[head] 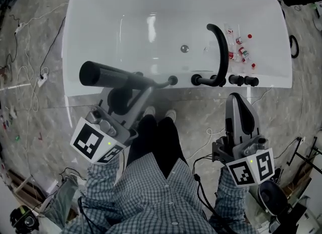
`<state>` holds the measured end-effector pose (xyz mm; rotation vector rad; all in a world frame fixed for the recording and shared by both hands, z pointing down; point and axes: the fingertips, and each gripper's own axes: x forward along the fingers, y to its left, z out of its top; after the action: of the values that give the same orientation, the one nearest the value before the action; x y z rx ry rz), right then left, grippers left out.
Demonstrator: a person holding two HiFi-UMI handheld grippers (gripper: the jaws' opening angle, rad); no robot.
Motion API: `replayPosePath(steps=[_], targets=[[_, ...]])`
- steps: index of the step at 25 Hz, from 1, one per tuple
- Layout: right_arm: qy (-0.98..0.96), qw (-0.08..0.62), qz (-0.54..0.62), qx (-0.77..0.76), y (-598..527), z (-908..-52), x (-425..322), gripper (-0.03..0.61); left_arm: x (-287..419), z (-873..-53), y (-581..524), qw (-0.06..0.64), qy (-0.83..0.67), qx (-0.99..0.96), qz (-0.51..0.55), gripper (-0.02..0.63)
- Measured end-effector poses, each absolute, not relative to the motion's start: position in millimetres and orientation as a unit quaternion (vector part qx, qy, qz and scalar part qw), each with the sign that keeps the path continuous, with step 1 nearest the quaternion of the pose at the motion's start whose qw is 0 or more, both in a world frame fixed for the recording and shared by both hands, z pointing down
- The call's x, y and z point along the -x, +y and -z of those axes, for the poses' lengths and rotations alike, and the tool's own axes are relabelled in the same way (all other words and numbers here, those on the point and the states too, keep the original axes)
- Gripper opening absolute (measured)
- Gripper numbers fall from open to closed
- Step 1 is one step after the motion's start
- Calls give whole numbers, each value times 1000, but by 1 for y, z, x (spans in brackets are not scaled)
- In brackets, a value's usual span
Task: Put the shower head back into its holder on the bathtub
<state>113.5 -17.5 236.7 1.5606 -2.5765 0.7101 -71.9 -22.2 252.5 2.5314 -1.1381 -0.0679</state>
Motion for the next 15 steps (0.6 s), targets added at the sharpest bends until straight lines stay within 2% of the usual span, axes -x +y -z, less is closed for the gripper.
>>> replayPosePath(steps=[15], targets=[[-829, 36, -259, -495, -13, -283, -116, 17, 59, -310, -20, 190, -405, -894, 1, 138]])
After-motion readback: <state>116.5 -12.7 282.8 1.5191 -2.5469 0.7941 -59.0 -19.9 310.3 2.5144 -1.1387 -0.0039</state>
